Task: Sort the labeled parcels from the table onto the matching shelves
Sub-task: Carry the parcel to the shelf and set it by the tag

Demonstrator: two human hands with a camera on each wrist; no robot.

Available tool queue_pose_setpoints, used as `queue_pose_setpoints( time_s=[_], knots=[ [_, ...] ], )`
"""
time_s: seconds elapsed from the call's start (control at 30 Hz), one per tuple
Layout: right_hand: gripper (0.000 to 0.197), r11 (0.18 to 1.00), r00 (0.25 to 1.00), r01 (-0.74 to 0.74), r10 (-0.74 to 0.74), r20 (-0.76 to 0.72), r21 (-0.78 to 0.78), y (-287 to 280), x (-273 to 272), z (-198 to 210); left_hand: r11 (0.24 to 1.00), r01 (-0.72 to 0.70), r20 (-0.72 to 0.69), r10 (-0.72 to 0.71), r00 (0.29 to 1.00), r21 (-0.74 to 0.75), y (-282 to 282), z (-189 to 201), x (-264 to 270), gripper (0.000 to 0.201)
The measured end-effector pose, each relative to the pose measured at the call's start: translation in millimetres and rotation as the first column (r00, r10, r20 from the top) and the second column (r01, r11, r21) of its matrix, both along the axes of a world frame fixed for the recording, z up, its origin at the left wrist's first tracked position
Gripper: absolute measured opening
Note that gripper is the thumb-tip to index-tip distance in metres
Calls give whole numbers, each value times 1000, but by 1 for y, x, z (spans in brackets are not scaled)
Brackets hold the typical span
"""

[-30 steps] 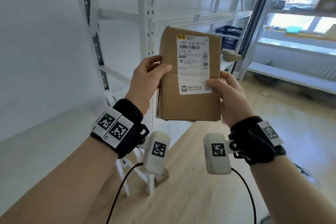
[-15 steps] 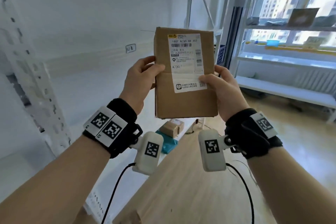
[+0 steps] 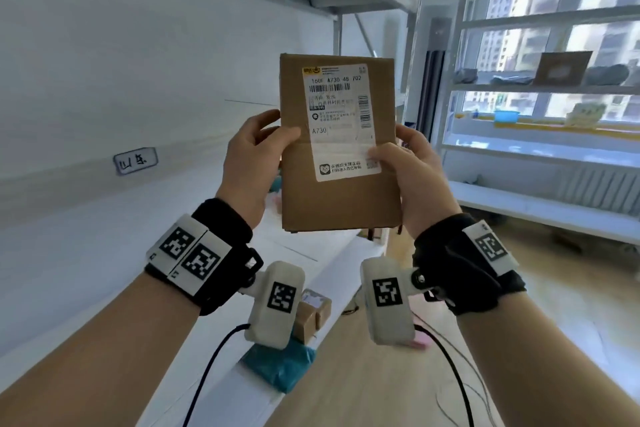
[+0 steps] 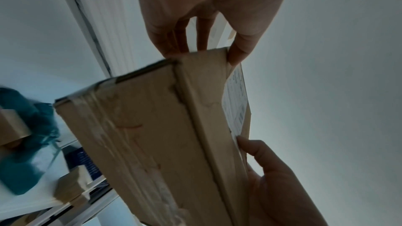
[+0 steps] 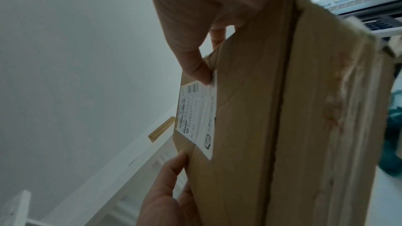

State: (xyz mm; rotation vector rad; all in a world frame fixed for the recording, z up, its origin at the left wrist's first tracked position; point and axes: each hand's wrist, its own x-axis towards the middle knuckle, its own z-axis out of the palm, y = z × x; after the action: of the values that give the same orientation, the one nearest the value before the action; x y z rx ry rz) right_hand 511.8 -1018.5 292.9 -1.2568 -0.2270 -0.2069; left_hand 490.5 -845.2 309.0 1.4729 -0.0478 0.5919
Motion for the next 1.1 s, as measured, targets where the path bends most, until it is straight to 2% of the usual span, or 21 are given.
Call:
queue_pose_setpoints(
  time_s=[0.3, 0.43, 0.7, 0.83, 1.0, 1.1],
  knots=[
    [38, 999, 995, 38, -37, 93, -3, -19, 158, 52, 1000, 2, 155, -1, 988, -12, -25, 44, 155, 36],
    [40, 999, 994, 37, -34, 100, -30, -29, 217, 64, 1000, 5, 178, -3, 984, -10, -32, 52, 210, 42],
    [38, 983, 972, -172, 179, 154, -62, -52, 344, 80, 991, -130, 251, 121, 960, 21, -55, 63, 306, 45],
    [37, 954, 931, -279, 298, 212, -114, -72, 410, 94, 973, -231, 286, 221, 932, 3, -80, 72, 356, 44],
    [50, 922, 896, -367, 386, 222, -121, -92, 487, 112, 937, -349, 301, 336, 892, -14, -109, 89, 412, 42],
    [52, 900, 874, -415, 435, 215, -130, -96, 525, 121, 909, -416, 290, 393, 872, 19, -119, 98, 438, 40]
  ],
)
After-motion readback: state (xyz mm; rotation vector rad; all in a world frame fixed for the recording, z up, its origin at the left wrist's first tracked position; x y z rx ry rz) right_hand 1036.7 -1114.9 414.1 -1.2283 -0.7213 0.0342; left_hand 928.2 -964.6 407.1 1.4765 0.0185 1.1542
